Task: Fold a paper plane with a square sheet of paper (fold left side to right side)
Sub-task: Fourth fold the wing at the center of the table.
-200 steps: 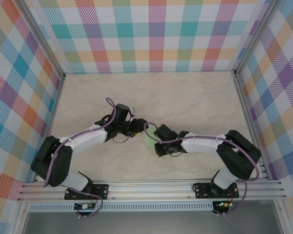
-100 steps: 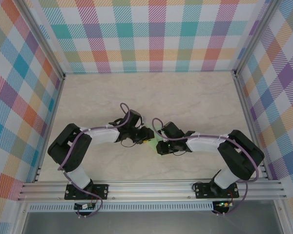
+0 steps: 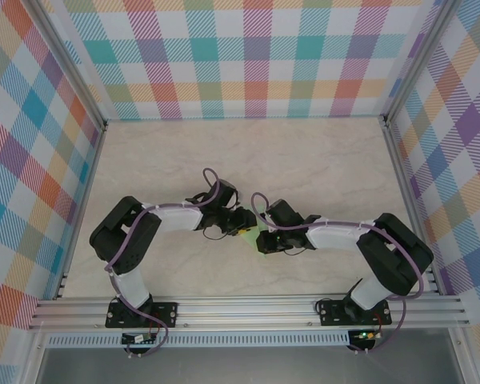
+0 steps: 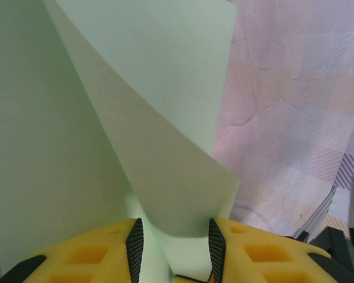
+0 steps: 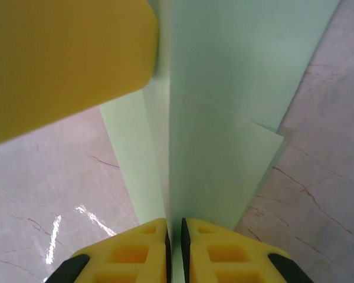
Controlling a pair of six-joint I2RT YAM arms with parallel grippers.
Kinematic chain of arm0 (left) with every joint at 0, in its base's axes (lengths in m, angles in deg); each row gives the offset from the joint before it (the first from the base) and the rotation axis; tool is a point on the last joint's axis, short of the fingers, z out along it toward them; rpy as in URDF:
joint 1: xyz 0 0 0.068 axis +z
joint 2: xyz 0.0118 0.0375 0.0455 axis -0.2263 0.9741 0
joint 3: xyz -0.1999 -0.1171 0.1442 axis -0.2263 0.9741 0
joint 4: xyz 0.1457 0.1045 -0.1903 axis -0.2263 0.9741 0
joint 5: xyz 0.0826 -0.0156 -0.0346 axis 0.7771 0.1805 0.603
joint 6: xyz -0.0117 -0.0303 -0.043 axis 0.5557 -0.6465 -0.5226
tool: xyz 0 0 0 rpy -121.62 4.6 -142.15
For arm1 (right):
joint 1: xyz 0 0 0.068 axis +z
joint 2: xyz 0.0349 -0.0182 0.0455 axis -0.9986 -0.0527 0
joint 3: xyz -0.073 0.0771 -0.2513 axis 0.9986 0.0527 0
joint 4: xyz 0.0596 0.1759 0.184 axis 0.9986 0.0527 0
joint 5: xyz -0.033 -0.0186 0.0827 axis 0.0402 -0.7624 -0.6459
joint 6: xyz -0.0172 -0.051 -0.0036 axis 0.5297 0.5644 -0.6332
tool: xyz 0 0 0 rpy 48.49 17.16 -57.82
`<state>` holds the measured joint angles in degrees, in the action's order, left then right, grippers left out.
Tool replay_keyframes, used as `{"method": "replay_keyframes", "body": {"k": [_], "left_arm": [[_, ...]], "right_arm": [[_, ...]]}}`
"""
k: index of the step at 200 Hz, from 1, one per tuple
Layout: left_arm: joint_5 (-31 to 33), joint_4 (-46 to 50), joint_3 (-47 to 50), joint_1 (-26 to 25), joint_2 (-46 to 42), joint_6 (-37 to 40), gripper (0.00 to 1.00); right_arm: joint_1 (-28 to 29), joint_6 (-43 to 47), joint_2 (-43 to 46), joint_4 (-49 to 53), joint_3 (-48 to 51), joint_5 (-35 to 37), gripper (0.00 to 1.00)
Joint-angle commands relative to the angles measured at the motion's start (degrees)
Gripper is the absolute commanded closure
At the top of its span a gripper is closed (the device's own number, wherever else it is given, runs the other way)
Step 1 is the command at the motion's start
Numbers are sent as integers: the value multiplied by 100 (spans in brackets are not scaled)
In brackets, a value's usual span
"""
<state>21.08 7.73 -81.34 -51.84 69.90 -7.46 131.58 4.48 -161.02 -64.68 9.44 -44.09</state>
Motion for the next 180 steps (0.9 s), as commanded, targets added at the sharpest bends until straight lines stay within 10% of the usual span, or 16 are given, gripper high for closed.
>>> {"method": "replay_keyframes", "body": {"k": [1, 127, 180], "left_arm": [[16, -20, -131, -61, 143, 66, 62], [127, 16, -53, -61, 157, 100, 61], [144, 51, -53, -60, 107, 115, 61]], "right_arm": [[-63, -73, 31, 69, 152, -37, 82], [-466, -265, 374, -672, 468, -840, 72], [-1456, -469, 826, -1419, 882, -1911, 60]]}}
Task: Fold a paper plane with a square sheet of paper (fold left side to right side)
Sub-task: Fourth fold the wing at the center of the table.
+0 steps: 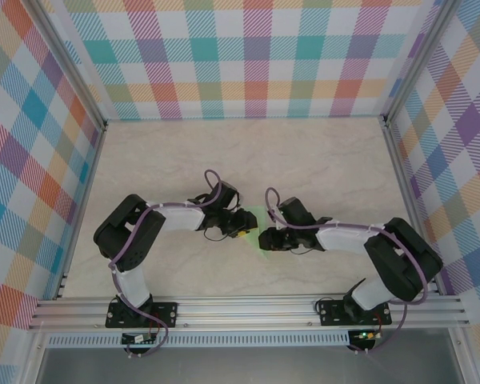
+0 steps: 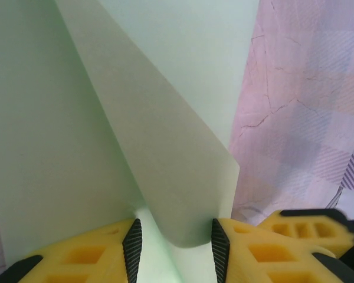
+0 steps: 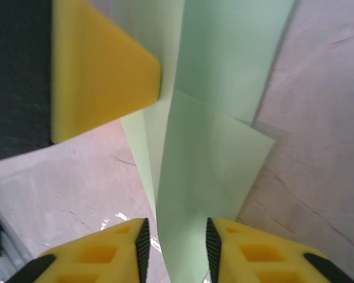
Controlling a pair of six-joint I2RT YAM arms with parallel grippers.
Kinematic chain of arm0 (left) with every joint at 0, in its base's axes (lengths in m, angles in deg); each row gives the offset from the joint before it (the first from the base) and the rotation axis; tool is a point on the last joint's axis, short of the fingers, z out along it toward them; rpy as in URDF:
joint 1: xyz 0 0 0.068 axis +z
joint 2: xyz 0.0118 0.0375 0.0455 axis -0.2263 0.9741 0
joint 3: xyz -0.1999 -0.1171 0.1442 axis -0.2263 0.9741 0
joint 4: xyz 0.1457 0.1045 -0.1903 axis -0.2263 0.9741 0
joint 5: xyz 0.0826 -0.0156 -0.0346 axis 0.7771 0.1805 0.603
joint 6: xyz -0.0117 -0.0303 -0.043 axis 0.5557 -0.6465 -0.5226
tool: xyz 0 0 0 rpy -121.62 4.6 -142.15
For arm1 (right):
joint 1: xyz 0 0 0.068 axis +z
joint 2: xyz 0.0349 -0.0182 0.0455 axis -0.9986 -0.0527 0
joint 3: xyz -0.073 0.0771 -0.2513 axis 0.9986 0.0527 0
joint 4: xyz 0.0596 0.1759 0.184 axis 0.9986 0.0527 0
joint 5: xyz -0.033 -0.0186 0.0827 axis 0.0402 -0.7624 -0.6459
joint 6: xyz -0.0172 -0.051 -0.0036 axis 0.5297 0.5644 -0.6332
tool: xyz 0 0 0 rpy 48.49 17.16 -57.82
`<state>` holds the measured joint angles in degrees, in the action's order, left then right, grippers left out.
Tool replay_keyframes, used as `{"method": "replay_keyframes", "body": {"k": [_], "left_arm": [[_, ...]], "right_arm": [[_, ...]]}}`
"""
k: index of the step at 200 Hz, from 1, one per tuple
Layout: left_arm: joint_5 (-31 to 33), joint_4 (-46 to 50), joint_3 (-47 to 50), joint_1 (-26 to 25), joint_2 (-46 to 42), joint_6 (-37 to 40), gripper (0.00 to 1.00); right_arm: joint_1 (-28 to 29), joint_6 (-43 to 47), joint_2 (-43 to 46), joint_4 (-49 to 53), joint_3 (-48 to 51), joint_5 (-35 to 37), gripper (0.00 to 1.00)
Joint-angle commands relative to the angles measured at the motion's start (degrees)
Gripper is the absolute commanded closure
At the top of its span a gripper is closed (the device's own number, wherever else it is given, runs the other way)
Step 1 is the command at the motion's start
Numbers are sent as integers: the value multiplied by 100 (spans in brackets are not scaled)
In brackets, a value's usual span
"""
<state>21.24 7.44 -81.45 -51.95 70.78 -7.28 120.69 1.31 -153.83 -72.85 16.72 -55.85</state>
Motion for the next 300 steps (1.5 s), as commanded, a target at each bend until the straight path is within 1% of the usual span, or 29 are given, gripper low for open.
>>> {"method": "replay_keyframes", "body": {"k": [1, 17, 44, 68, 96, 129, 178, 207, 253, 273, 300], "left_arm": [[129, 84, -41, -50, 15, 95, 61], [129, 83, -43, -50, 19, 102, 61], [138, 81, -29, -50, -3, 93, 60], [146, 104, -23, -50, -33, 107, 61], [147, 118, -30, -48, -77, 106, 61], [147, 134, -43, -50, -113, 119, 61], [151, 129, 1, -50, -166, 113, 60], [164, 127, -3, -50, -200, 126, 60], [195, 170, 41, -44, -269, 128, 60], [220, 221, 72, -50, -329, 145, 60], [324, 299, 179, -43, -538, 153, 60]], "right_arm": [[-384, -152, 98, -610, 153, -754, 60], [-526, -102, -78, -636, 62, -889, 61], [-542, 106, -428, -475, -220, -1070, 63], [-319, 208, -524, -265, -302, -901, 63], [-52, 90, -621, -337, -260, -711, 62], [203, 46, -841, -302, -436, -600, 62], [346, -11, -1095, -299, -564, -459, 64], [356, -56, -1138, -332, -573, -439, 73], [338, 69, -1193, -365, -595, -526, 92], [315, 92, -1211, -356, -586, -540, 97], [286, 103, -1213, -310, -555, -545, 99]]}}
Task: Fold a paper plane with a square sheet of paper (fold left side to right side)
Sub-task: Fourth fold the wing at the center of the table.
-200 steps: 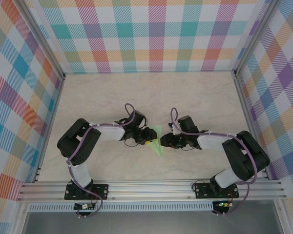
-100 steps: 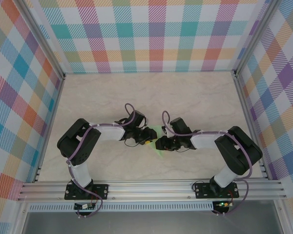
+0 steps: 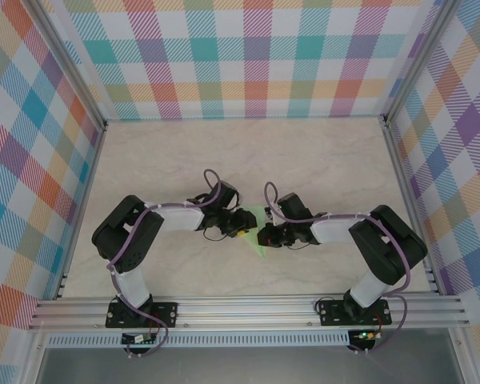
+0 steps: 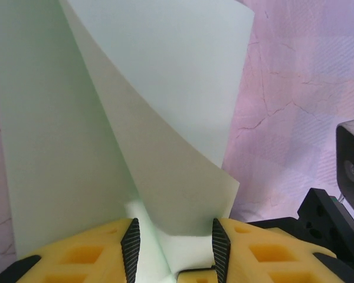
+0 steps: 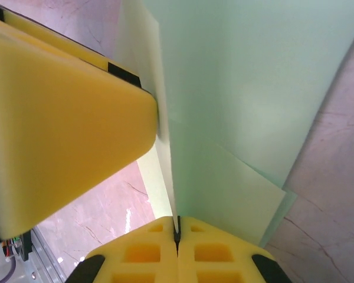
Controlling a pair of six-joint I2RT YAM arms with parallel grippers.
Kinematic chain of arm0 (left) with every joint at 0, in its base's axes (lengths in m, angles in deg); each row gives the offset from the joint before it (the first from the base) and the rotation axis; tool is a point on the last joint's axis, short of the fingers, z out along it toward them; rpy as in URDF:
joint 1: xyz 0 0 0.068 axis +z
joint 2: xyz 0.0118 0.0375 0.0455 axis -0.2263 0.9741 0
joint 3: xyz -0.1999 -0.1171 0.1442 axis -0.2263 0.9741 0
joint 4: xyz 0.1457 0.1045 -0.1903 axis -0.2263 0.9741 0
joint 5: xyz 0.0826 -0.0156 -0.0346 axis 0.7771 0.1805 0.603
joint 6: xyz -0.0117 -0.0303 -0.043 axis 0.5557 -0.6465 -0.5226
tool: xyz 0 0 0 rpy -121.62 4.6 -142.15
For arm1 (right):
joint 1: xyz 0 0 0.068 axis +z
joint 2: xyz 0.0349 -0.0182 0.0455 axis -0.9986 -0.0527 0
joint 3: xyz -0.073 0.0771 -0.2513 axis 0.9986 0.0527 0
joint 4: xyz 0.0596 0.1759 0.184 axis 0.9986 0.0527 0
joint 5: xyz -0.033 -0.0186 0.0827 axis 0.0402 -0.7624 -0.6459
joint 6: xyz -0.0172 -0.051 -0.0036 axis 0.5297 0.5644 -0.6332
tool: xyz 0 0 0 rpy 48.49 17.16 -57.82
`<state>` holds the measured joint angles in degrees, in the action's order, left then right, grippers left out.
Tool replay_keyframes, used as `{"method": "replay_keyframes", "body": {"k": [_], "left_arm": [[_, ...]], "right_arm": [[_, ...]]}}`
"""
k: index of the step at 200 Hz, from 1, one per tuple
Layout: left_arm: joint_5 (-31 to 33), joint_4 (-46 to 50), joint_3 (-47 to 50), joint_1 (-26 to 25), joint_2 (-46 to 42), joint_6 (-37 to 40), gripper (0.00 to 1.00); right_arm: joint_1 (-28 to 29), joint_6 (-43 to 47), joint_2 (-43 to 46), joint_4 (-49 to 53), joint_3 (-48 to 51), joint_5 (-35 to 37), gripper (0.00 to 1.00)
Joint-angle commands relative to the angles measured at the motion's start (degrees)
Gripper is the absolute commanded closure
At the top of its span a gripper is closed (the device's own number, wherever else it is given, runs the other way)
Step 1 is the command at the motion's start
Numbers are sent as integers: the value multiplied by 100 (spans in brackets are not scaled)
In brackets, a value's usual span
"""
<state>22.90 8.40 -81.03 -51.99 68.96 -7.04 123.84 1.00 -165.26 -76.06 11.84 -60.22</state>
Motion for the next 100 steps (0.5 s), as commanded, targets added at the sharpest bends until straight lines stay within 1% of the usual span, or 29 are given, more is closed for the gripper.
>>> {"method": "replay_keyframes", "body": {"k": [1, 15, 30, 51, 77, 100], "left_arm": [[166, 211, 138, -42, -368, 130, 60], [271, 316, 194, -44, -499, 169, 61], [353, 385, 243, -44, -603, 170, 64], [307, 321, 267, -44, -571, 149, 68], [201, 150, 201, -46, -425, 69, 68], [197, 127, 126, -38, -311, 82, 65]], "right_arm": [[-29, 133, -69, 7, -66, -108, 99], [-46, 116, -40, 11, -23, -91, 100], [-56, 67, 19, -36, 39, -69, 100], [-65, -4, 111, -163, 123, -72, 100], [-65, -87, 170, -312, 226, -84, 100], [-98, -245, 243, -621, 385, -155, 100]]}}
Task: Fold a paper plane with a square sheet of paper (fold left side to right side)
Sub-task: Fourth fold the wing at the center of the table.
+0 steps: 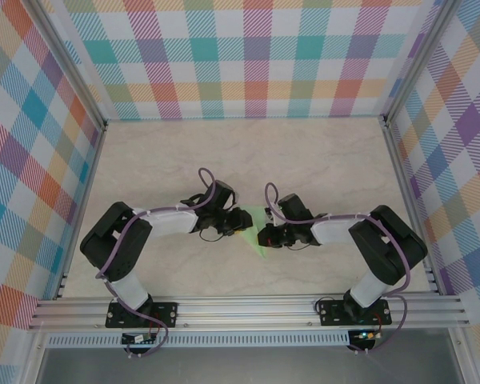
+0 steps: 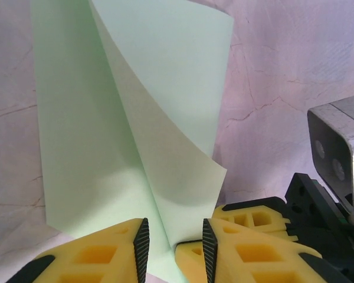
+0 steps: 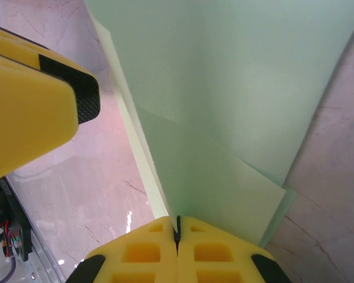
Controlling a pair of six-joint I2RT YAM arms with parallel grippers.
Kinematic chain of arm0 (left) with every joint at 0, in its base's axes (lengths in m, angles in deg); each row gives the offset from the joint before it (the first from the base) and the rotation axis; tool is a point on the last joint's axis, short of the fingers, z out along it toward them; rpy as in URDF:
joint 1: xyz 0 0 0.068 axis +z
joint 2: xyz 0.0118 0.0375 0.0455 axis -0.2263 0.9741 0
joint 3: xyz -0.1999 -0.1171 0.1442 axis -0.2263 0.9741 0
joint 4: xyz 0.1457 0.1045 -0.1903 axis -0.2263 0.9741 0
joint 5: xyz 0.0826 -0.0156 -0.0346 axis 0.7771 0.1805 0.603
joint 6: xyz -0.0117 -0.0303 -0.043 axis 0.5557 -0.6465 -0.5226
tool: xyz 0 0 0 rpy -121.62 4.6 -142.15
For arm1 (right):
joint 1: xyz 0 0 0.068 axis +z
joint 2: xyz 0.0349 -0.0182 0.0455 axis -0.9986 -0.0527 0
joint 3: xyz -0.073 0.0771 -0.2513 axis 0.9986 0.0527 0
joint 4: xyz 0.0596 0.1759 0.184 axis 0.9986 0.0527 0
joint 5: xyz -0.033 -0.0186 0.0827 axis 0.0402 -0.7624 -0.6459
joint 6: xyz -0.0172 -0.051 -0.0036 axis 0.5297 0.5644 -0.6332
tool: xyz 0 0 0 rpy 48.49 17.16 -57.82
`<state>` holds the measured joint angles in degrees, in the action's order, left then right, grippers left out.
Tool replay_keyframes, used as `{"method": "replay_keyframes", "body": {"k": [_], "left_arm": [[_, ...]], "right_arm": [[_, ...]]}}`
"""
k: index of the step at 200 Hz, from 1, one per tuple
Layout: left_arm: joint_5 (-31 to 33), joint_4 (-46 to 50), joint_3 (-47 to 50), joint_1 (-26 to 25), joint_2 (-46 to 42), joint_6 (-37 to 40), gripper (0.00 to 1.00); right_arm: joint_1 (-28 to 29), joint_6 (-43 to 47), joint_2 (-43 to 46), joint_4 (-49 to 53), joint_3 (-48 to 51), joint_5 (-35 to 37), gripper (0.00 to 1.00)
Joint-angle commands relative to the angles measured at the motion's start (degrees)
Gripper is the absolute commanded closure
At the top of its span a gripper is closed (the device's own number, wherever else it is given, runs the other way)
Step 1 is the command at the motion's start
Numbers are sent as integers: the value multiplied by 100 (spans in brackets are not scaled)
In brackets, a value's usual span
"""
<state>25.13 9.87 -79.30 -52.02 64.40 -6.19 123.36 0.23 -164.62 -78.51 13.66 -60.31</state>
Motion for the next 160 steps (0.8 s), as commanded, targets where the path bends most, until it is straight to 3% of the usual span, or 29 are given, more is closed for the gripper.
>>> {"method": "replay_keyframes", "body": {"k": [1, 160], "left_arm": [[-29, -21, -49, -40, 151, -1, 64], [-234, -257, -210, -41, 402, -61, 58]], "right_arm": [[-51, -168, 183, -385, 212, -153, 100], [-368, -553, 31, -1038, 504, -740, 99]]}}
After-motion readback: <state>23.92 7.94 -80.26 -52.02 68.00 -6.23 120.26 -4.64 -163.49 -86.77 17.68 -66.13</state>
